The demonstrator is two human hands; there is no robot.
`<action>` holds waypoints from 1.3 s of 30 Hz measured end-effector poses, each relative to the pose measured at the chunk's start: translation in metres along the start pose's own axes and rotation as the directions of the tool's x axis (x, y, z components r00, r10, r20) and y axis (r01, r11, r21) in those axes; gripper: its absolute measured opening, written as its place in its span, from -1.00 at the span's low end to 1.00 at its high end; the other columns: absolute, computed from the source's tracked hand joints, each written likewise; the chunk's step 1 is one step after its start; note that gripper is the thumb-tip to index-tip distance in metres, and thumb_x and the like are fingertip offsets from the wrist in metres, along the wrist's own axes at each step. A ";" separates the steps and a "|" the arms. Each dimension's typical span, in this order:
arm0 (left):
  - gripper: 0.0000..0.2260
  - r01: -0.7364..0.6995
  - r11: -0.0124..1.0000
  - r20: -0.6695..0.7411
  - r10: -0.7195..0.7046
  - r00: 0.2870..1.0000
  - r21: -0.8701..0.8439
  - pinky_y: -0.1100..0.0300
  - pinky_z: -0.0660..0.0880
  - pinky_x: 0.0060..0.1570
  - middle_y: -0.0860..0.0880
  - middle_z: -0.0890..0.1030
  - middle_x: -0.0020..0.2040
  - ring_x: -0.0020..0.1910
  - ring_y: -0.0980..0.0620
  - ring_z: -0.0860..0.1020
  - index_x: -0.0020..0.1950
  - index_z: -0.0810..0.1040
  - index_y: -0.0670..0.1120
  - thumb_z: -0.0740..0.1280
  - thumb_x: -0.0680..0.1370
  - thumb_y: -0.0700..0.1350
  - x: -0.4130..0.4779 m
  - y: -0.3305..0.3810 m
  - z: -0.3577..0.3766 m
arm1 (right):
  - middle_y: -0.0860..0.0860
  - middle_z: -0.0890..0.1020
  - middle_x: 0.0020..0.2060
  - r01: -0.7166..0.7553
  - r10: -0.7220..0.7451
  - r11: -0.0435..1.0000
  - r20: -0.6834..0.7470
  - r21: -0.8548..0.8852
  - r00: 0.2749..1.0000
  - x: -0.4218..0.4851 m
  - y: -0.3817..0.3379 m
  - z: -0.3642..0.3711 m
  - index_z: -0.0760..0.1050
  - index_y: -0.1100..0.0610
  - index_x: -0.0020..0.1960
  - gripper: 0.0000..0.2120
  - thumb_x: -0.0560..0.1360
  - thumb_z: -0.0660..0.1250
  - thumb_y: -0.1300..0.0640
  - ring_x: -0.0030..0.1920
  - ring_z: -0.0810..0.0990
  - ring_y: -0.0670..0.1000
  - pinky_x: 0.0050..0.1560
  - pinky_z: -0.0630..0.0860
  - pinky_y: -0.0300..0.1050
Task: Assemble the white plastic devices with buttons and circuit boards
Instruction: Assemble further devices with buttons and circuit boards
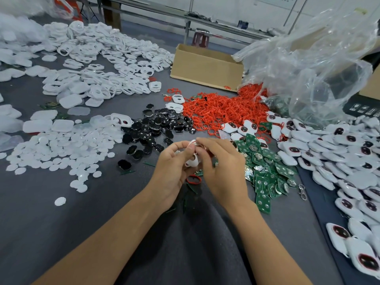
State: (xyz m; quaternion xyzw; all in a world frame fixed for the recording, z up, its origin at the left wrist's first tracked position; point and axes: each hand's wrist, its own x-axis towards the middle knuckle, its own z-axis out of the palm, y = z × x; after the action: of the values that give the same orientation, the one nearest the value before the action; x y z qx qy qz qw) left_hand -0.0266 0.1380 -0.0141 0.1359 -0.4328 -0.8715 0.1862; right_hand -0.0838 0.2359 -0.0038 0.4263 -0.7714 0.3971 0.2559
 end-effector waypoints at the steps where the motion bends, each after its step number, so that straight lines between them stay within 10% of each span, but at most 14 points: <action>1: -0.93 0.007 1.000 0.009 -0.006 1.000 -0.019 0.21 0.59 -0.26 -0.07 0.62 -0.24 -0.25 0.02 0.58 0.00 0.47 -0.21 0.24 0.60 -0.21 0.000 0.001 -0.001 | 0.07 0.67 -0.09 -0.017 0.017 1.000 0.007 0.022 1.000 0.000 0.000 0.000 0.64 0.22 0.03 -0.84 0.46 0.38 0.26 -0.08 0.61 0.11 -0.01 0.52 -0.07; 15: -0.80 0.073 0.991 0.081 -0.064 0.995 -0.110 0.25 0.60 -0.14 -0.02 0.64 -0.28 -0.25 0.11 0.62 -0.04 0.46 -0.19 0.36 0.37 -0.21 0.002 0.003 -0.006 | -0.06 0.66 -0.21 -0.285 0.265 0.923 0.108 0.259 0.958 0.002 0.003 0.000 0.65 0.12 -0.04 -0.81 0.38 0.46 0.31 -0.23 0.62 -0.15 -0.11 0.57 -0.26; 20: -0.78 0.124 0.982 0.079 -0.114 0.990 -0.143 0.20 0.59 0.03 -0.29 0.62 0.11 0.18 -0.19 0.58 0.13 0.50 -0.26 0.32 0.50 -0.22 0.001 0.005 -0.008 | -0.06 0.68 -0.25 -0.421 0.382 0.796 0.178 0.435 0.907 0.005 0.005 -0.001 0.65 0.14 -0.07 -0.85 0.40 0.47 0.31 -0.27 0.61 -0.23 -0.19 0.49 -0.39; 28: -0.84 0.111 0.994 0.011 -0.111 0.994 0.000 0.30 0.58 -0.07 -0.07 0.65 -0.09 -0.09 0.08 0.58 0.04 0.52 -0.20 0.17 0.64 -0.20 0.000 0.000 -0.002 | 0.00 0.66 -0.20 -0.200 0.188 0.969 0.096 0.142 0.978 -0.001 0.006 0.004 0.64 0.13 -0.04 -0.84 0.39 0.46 0.25 -0.22 0.62 -0.07 -0.11 0.58 -0.03; 39: -0.77 0.087 0.995 -0.003 -0.087 0.996 0.045 0.27 0.54 -0.08 -0.06 0.64 -0.11 -0.14 0.10 0.58 0.16 0.55 -0.23 0.17 0.64 -0.17 -0.002 0.000 0.000 | 0.04 0.68 -0.17 -0.122 0.119 0.988 0.046 0.089 0.992 -0.001 0.003 0.005 0.66 0.21 -0.07 -0.88 0.40 0.46 0.29 -0.19 0.63 0.03 -0.09 0.57 -0.02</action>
State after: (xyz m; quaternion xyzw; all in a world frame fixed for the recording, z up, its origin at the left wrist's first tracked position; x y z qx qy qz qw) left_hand -0.0250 0.1389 -0.0142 0.1591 -0.4458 -0.8688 0.1453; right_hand -0.0863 0.2331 -0.0092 0.3982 -0.7817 0.4382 0.1959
